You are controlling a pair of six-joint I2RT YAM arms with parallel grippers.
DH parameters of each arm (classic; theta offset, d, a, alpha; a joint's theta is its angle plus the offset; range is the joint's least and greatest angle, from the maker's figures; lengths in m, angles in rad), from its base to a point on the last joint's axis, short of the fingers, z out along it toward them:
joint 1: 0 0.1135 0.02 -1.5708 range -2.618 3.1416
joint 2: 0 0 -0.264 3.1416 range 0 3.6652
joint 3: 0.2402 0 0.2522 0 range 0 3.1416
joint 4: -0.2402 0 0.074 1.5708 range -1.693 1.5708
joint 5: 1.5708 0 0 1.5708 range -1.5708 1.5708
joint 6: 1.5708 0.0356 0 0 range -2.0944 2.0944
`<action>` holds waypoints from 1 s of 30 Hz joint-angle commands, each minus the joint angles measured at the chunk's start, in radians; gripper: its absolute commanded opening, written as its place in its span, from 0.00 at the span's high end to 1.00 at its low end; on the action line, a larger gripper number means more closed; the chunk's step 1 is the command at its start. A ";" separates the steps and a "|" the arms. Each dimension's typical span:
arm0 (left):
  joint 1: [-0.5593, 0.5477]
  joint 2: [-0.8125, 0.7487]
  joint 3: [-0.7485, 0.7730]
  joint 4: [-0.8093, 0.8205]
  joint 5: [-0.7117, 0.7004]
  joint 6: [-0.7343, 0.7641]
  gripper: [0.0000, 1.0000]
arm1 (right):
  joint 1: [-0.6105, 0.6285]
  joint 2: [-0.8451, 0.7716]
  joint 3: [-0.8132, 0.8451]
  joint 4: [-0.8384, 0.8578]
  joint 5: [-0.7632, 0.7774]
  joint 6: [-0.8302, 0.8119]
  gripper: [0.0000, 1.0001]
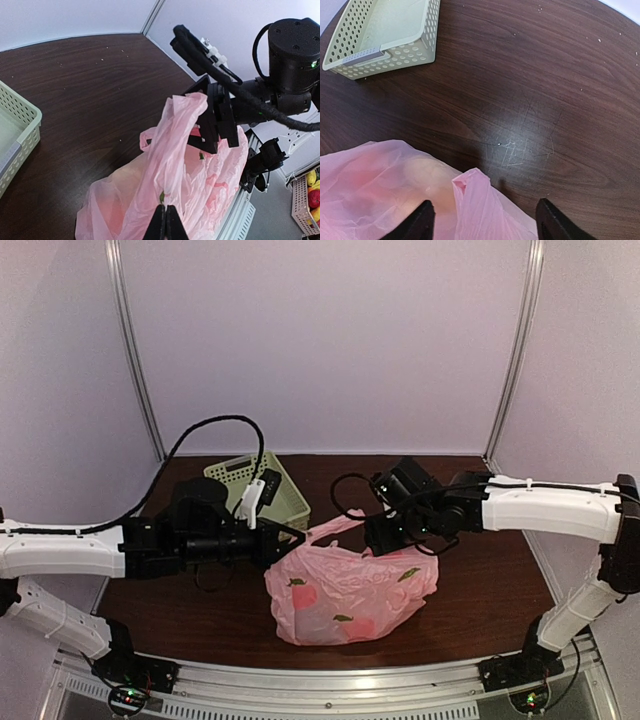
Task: Untie the knot of the plastic bag and take out the fruit
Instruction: Untie the bag handles from the takeout bag, then pick up the bag handles from the takeout bag.
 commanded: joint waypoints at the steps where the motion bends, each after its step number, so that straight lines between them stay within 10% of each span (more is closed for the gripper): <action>1: 0.007 -0.004 -0.019 0.035 -0.004 0.001 1.00 | -0.008 -0.001 -0.016 -0.032 0.027 0.012 0.39; 8: 0.007 -0.015 -0.017 0.032 -0.047 0.002 1.00 | -0.035 -0.063 -0.049 -0.006 0.006 0.029 1.00; 19: 0.042 0.080 0.289 -0.052 -0.157 0.191 1.00 | -0.176 -0.177 0.245 -0.145 0.112 -0.080 1.00; 25: 0.043 0.020 0.187 0.047 -0.175 0.216 1.00 | -0.185 -0.244 0.216 -0.129 0.064 -0.060 0.98; 30: 0.043 -0.035 0.033 0.094 -0.106 0.147 1.00 | -0.190 -0.293 -0.007 -0.017 -0.047 0.024 0.45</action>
